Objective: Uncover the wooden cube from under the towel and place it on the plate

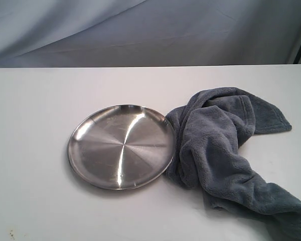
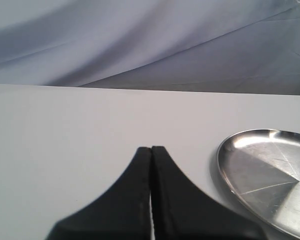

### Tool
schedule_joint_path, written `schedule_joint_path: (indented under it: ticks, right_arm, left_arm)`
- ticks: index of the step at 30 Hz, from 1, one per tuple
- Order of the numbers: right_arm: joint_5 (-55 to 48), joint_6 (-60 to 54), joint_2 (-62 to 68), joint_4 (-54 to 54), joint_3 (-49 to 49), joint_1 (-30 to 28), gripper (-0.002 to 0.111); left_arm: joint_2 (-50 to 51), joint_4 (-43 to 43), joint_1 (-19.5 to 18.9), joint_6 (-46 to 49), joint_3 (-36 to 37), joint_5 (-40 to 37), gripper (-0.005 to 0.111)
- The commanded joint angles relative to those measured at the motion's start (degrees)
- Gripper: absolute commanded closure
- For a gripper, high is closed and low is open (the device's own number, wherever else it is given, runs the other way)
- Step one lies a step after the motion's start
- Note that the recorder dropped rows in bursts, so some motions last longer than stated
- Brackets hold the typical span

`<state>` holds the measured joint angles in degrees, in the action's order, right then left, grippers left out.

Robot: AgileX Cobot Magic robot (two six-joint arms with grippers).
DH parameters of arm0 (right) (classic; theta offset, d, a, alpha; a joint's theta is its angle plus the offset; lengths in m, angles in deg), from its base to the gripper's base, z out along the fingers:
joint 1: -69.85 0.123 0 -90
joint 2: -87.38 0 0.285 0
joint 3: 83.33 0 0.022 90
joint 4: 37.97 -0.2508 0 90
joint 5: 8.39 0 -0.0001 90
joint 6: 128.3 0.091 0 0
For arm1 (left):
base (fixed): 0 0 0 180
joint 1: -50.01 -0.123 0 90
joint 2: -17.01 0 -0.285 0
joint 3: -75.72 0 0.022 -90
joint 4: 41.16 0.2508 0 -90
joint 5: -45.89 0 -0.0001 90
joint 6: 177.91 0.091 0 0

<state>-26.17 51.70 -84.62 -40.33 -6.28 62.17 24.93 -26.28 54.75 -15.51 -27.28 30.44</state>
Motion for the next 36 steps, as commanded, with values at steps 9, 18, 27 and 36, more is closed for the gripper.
schedule_joint_path:
  ticks: [9,18,27,36]
  right_arm:
    - [12.5,0.0,-0.21,-2.02,0.16,-0.24,0.108]
    - [28.61,1.01,-0.21,-25.97,0.16,-0.24,0.108]
    - [-0.72,-6.48,5.34,-19.24,-19.14,-0.24,0.108]
    - [-15.16,-17.29,26.3,-19.35,-31.05,-0.24,0.108]
  left_arm:
    - [-0.14,-0.44,-0.15,-0.23,0.22,0.66,0.107]
    - [-0.14,-0.44,-0.15,-0.23,0.22,0.66,0.107]
    - [-0.14,-0.44,-0.15,-0.23,0.22,0.66,0.107]
    - [-0.14,-0.44,-0.15,-0.23,0.22,0.66,0.107]
